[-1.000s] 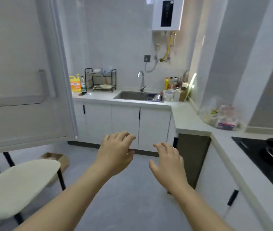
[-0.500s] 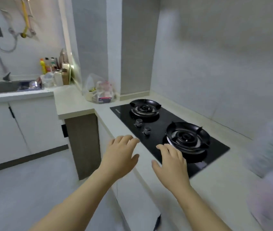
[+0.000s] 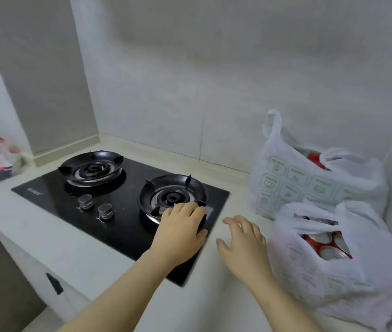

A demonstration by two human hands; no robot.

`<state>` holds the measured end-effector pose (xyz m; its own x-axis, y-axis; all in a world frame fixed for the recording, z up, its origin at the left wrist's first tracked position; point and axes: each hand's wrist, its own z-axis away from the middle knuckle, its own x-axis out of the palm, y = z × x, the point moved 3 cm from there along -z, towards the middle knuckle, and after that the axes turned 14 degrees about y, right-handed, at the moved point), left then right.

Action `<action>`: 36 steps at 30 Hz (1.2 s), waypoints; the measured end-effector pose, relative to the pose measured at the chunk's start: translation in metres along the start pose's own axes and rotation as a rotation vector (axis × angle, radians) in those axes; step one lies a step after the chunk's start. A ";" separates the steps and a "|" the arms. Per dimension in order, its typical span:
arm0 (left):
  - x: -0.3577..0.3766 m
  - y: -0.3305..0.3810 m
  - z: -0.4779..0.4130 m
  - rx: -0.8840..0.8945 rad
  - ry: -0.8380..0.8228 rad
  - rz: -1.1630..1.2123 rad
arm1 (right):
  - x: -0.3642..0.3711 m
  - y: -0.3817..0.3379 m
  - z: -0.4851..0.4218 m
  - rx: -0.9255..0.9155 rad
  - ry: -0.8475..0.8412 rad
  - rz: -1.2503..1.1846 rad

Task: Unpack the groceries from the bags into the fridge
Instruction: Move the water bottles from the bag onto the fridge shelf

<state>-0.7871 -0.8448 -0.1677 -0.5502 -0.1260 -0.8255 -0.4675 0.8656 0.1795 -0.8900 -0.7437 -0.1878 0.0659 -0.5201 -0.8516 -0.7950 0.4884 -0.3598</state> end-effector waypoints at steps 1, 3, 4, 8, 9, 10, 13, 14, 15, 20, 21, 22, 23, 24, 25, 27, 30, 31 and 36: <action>0.006 0.001 -0.008 0.040 0.007 0.028 | 0.000 0.003 -0.004 0.036 0.018 0.012; 0.019 0.002 -0.024 0.106 0.000 0.059 | -0.002 0.008 -0.010 0.111 0.049 0.028; 0.024 0.005 -0.031 0.143 0.000 0.070 | -0.003 0.011 -0.012 0.143 0.066 0.041; 0.040 0.022 -0.050 0.256 -0.066 0.137 | -0.012 0.024 -0.012 0.250 0.123 0.089; 0.045 0.025 -0.052 0.278 -0.075 0.153 | -0.015 0.028 -0.010 0.272 0.134 0.101; 0.047 0.029 -0.056 0.289 -0.068 0.163 | -0.019 0.031 -0.009 0.285 0.149 0.115; 0.048 0.045 -0.066 0.313 -0.036 0.231 | -0.033 0.041 -0.008 0.310 0.201 0.138; 0.048 0.051 -0.068 0.321 -0.034 0.250 | -0.038 0.045 -0.008 0.322 0.218 0.142; 0.049 0.057 -0.070 0.337 -0.028 0.255 | -0.043 0.047 -0.008 0.334 0.236 0.142; 0.059 0.088 -0.079 0.358 -0.039 0.325 | -0.064 0.069 0.002 0.400 0.393 0.139; 0.062 0.095 -0.081 0.367 -0.044 0.336 | -0.069 0.075 0.003 0.409 0.412 0.144; 0.064 0.102 -0.083 0.375 -0.058 0.342 | -0.072 0.083 0.004 0.422 0.419 0.151; 0.066 0.109 -0.086 0.386 -0.072 0.346 | -0.075 0.089 0.005 0.440 0.422 0.159; 0.069 0.115 -0.088 0.397 -0.080 0.352 | -0.078 0.095 0.005 0.449 0.426 0.160; 0.071 0.121 -0.092 0.407 -0.087 0.354 | -0.082 0.099 0.005 0.460 0.431 0.162; 0.073 0.131 -0.102 0.423 -0.086 0.345 | -0.086 0.105 0.002 0.463 0.421 0.175; 0.074 0.141 -0.120 0.434 -0.058 0.350 | -0.094 0.113 -0.007 0.446 0.420 0.157; 0.074 0.142 -0.126 0.438 -0.047 0.345 | -0.098 0.116 -0.011 0.440 0.426 0.154; 0.081 0.143 -0.158 0.446 0.059 0.311 | -0.109 0.136 -0.041 0.371 0.391 0.210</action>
<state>-1.0083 -0.8078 -0.1243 -0.6598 0.1528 -0.7358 0.0554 0.9863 0.1552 -1.0300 -0.6489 -0.1286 -0.3544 -0.5710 -0.7405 -0.4972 0.7857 -0.3680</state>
